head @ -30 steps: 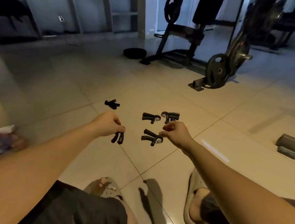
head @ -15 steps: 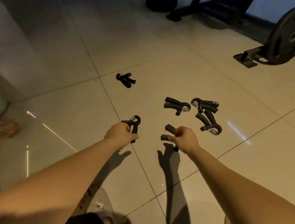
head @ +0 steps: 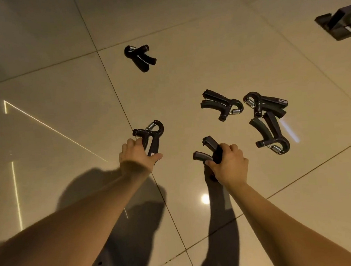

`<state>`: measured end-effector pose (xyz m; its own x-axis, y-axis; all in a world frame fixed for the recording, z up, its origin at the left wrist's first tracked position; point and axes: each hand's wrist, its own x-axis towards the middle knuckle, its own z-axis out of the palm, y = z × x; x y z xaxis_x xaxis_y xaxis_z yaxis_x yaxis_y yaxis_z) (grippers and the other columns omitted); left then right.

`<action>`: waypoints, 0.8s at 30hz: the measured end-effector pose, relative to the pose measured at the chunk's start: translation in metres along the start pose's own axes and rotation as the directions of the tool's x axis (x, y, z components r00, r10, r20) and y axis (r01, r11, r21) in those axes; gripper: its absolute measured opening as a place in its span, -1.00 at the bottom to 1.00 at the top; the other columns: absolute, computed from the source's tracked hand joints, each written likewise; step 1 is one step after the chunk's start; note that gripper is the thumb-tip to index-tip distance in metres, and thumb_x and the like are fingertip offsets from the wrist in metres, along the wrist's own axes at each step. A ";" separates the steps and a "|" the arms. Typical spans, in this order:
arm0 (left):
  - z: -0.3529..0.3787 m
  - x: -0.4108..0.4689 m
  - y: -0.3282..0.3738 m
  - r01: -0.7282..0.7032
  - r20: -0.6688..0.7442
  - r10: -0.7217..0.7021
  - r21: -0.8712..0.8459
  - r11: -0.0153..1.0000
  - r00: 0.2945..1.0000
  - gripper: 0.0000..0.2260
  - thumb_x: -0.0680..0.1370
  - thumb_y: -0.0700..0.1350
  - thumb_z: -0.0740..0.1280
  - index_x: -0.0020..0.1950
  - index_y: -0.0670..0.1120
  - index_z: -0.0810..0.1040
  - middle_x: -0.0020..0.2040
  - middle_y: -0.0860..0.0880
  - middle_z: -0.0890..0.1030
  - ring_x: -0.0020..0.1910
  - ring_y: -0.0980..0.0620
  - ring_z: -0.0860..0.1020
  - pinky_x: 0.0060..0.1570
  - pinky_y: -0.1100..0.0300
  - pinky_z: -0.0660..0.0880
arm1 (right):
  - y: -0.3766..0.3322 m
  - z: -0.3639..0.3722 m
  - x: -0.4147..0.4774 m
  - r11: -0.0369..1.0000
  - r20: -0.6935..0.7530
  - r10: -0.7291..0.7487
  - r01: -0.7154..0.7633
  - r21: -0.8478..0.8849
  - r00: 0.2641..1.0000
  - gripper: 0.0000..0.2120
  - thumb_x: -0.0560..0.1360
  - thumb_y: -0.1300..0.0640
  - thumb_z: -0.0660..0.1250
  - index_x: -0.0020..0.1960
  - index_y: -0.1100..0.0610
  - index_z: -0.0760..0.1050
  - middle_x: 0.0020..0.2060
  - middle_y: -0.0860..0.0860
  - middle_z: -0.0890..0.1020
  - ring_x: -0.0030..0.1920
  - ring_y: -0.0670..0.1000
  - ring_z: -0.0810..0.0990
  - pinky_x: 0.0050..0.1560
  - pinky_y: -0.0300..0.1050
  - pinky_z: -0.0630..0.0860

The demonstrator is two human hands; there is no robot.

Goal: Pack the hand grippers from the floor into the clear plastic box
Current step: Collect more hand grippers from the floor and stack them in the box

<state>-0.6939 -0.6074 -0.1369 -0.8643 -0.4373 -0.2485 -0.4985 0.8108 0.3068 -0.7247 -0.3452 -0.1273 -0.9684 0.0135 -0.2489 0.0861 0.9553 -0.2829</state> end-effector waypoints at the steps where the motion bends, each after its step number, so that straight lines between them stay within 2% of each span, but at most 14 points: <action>1: 0.003 -0.001 0.000 0.006 -0.019 -0.007 -0.031 0.999 1.000 -0.35 0.39 0.30 0.49 0.26 -0.14 0.54 0.11 -0.13 0.53 0.12 -0.15 0.47 0.07 -0.01 0.47 | 0.000 0.002 -0.001 1.000 -0.009 0.010 -0.010 0.006 1.000 -0.40 0.43 -0.21 0.47 0.36 0.06 0.45 0.11 0.08 0.53 0.13 0.15 0.49 0.10 0.11 0.49; 7: 0.001 -0.008 0.008 0.069 0.011 -0.068 -0.160 0.985 0.998 -0.43 0.37 0.08 0.53 0.28 -0.13 0.49 0.06 -0.12 0.56 0.08 -0.17 0.52 0.10 -0.01 0.47 | -0.008 0.008 -0.008 0.997 -0.028 0.068 -0.067 0.046 0.997 -0.42 0.40 -0.19 0.51 0.29 0.09 0.48 0.02 0.08 0.53 0.01 0.14 0.54 -0.03 0.13 0.58; 10: -0.007 -0.019 0.010 0.118 0.081 -0.101 -0.243 0.963 0.992 -0.43 0.39 0.08 0.48 0.30 -0.11 0.41 0.04 -0.09 0.64 0.05 -0.19 0.60 0.13 -0.03 0.50 | -0.015 -0.002 -0.014 0.986 0.018 0.093 -0.095 0.134 0.995 -0.44 0.41 -0.14 0.51 0.28 0.12 0.48 0.05 0.08 0.48 -0.10 0.15 0.58 -0.12 0.10 0.63; 12: -0.018 -0.029 0.012 0.115 0.084 -0.095 -0.283 0.952 0.992 -0.41 0.36 0.09 0.46 0.30 -0.09 0.39 0.02 -0.08 0.65 0.00 -0.20 0.62 0.07 -0.05 0.55 | -0.017 -0.013 -0.021 0.976 0.027 0.091 -0.095 0.194 0.995 -0.43 0.42 -0.13 0.51 0.30 0.13 0.47 0.09 0.07 0.45 -0.14 0.12 0.57 -0.15 0.02 0.62; 15: -0.042 -0.045 0.020 0.037 0.034 -0.028 -0.294 0.955 0.999 -0.37 0.25 0.14 0.41 0.26 -0.02 0.37 -0.02 -0.02 0.64 -0.04 -0.16 0.60 0.00 -0.03 0.58 | -0.022 -0.040 -0.034 0.961 0.012 0.064 -0.065 0.269 0.998 -0.40 0.43 -0.10 0.52 0.36 0.13 0.44 0.14 0.07 0.43 -0.12 0.10 0.53 -0.15 -0.10 0.49; 18: -0.075 -0.067 0.034 -0.081 0.002 0.085 -0.292 0.953 0.996 -0.35 0.25 0.12 0.44 0.29 -0.01 0.35 -0.03 -0.01 0.61 -0.05 -0.12 0.58 -0.03 0.00 0.56 | -0.027 -0.075 -0.050 0.939 -0.035 0.048 -0.033 0.343 0.998 -0.35 0.42 -0.08 0.53 0.40 0.14 0.43 0.19 0.12 0.47 -0.02 0.13 0.56 -0.08 -0.12 0.45; 22: -0.116 -0.105 0.049 -0.217 -0.098 0.197 -0.311 0.925 0.976 -0.39 0.36 0.12 0.51 0.29 -0.02 0.35 -0.03 -0.01 0.60 -0.07 -0.07 0.58 -0.06 0.04 0.55 | -0.029 -0.126 -0.082 0.902 -0.122 0.039 0.018 0.431 0.992 -0.42 0.41 -0.02 0.54 0.33 0.16 0.48 0.00 0.01 0.54 -0.06 0.05 0.52 -0.09 -0.12 0.44; 24: -0.138 -0.134 0.057 -0.281 -0.157 0.242 -0.310 0.908 0.957 -0.40 0.38 0.17 0.52 0.28 -0.01 0.37 0.00 0.00 0.61 -0.05 -0.06 0.58 -0.03 0.03 0.56 | -0.026 -0.153 -0.109 0.888 -0.172 0.020 0.062 0.456 0.985 -0.48 0.40 0.00 0.55 0.29 0.13 0.51 -0.06 -0.03 0.55 -0.05 0.07 0.57 -0.09 -0.11 0.45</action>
<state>-0.6154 -0.5566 0.0405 -0.9588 -0.2834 -0.0195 -0.2311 0.7384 0.6336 -0.6576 -0.3263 0.0489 -0.9924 0.0832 -0.0910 0.1230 0.7139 -0.6893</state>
